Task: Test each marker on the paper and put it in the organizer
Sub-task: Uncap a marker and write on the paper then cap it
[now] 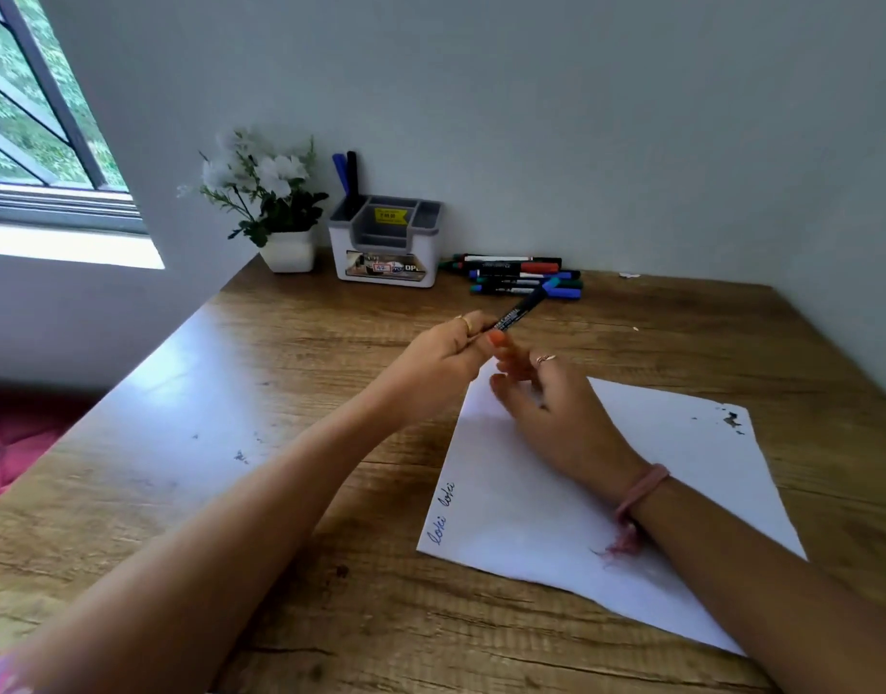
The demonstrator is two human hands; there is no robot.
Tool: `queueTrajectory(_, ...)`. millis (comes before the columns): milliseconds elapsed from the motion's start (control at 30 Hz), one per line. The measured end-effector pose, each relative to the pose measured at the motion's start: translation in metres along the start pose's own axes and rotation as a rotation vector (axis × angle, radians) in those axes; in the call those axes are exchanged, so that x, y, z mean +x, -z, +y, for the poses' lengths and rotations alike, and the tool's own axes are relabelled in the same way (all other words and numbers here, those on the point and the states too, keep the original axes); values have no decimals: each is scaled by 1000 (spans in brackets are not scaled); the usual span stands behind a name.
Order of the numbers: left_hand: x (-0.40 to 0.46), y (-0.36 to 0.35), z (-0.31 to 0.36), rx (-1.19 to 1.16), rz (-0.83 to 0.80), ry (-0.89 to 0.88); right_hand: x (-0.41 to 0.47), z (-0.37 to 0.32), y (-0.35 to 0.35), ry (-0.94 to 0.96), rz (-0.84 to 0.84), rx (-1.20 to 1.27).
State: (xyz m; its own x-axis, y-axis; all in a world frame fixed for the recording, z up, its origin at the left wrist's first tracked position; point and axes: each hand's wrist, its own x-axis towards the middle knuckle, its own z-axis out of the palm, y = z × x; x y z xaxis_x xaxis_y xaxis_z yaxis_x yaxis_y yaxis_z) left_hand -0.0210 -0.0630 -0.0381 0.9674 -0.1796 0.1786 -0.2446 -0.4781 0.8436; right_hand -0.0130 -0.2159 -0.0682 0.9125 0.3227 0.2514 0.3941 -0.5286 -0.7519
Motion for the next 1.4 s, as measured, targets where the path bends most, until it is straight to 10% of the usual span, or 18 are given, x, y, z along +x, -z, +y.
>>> queueTrajectory(433,-2,17,-5,93,-186,-250,-5,-22,11,-32,128,551)
queueTrajectory(667,6,37,-33,166,-66,-93,2,-18,21,-140,189,975)
queueTrajectory(967,19,38,-45,707,-286,-223,-12,-14,2,-36,-260,688)
queueTrajectory(1400,23,41,-49,639,-314,-209,3,-21,5,97,-498,450)
